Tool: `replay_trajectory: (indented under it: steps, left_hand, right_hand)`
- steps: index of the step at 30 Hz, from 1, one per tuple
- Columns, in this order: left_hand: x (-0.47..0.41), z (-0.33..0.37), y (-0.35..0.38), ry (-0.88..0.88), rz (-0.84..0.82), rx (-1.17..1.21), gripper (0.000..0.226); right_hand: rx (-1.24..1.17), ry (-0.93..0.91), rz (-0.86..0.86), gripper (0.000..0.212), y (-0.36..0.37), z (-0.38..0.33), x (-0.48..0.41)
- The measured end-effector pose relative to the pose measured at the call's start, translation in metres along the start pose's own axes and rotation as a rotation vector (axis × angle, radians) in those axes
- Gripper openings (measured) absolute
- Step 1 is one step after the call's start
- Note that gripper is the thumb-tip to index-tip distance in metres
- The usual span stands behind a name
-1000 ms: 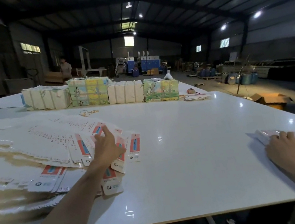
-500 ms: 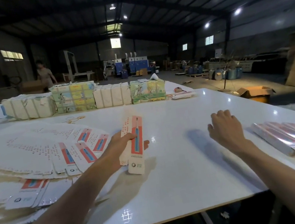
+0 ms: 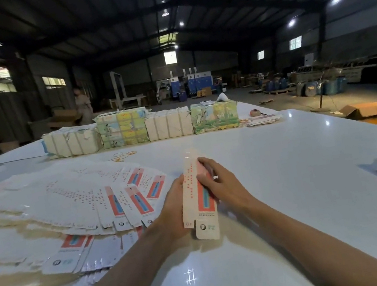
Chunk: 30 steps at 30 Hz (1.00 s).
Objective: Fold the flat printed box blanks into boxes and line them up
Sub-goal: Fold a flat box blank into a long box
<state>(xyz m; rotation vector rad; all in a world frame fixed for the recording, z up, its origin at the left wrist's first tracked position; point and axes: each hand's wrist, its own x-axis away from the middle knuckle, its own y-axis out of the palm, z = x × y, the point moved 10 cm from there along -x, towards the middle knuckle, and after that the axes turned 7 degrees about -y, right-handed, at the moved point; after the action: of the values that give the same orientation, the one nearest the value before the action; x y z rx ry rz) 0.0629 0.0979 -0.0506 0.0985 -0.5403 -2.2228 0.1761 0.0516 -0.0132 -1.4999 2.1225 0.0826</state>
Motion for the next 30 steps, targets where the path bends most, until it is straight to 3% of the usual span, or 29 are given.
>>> replay_trajectory:
  steps: [4,9,11,17,19,24,30]
  left_hand:
    - [-0.002,0.005,-0.007,0.015,0.001,-0.063,0.031]
    - [-0.004,0.006,-0.014,0.041,0.038,-0.128,0.041]
    - [-0.007,0.004,-0.013,0.020,0.031,-0.095,0.043]
    - [-0.002,-0.005,0.004,-0.049,-0.142,-0.123,0.055]
    - [-0.003,-0.010,0.016,-0.073,-0.218,-0.149,0.062]
    - [-0.003,-0.014,0.006,-0.076,-0.123,-0.232,0.065]
    - [-0.001,-0.031,0.040,-0.229,-0.418,-0.179,0.079]
  right_hand:
    - [0.060,-0.069,-0.026,0.027,-0.003,-0.008,-0.002]
    - [0.054,-0.076,-0.021,0.057,-0.007,-0.013,-0.002]
    - [0.120,-0.076,-0.014,0.058,-0.010,-0.012,-0.003]
    - [0.028,-0.035,-0.027,0.027,-0.020,-0.008,-0.008]
    - [-0.033,-0.023,-0.007,0.026,-0.029,-0.008,-0.010]
    - [-0.026,-0.049,0.032,0.028,-0.047,-0.012,-0.017]
    - [0.159,0.003,-0.064,0.050,-0.042,-0.004,-0.017]
